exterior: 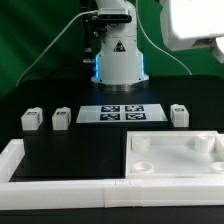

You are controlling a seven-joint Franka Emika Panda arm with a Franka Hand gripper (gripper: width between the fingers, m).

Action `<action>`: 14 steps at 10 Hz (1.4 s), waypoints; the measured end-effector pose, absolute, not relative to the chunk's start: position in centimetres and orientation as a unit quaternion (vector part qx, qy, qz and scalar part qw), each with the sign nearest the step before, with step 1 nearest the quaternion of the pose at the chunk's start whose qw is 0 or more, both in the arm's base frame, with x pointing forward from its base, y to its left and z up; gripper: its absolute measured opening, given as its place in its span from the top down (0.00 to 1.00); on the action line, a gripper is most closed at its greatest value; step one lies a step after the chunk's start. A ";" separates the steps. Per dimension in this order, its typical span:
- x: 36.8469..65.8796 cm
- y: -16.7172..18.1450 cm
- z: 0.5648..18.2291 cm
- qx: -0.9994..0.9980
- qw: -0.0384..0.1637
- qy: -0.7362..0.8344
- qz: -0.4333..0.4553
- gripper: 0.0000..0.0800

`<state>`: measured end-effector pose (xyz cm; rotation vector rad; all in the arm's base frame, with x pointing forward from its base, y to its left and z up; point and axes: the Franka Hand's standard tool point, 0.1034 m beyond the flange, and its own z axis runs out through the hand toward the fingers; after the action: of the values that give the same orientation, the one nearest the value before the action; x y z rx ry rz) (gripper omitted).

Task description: Assemble one leg

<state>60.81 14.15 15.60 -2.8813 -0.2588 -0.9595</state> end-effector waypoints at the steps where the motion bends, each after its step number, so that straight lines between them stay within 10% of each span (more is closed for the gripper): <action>1: 60.8 13.9 15.2 -0.946 0.044 -0.074 -0.313 0.63; 14: 61.3 10.7 10.3 -0.946 0.006 -0.097 -0.310 0.63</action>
Offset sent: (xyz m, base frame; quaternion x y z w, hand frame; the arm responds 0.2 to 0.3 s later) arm 0.0103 -0.0283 -0.0143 -0.0575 0.0363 -0.0253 0.9974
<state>61.35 10.70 10.31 -2.9604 -0.3023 -0.9706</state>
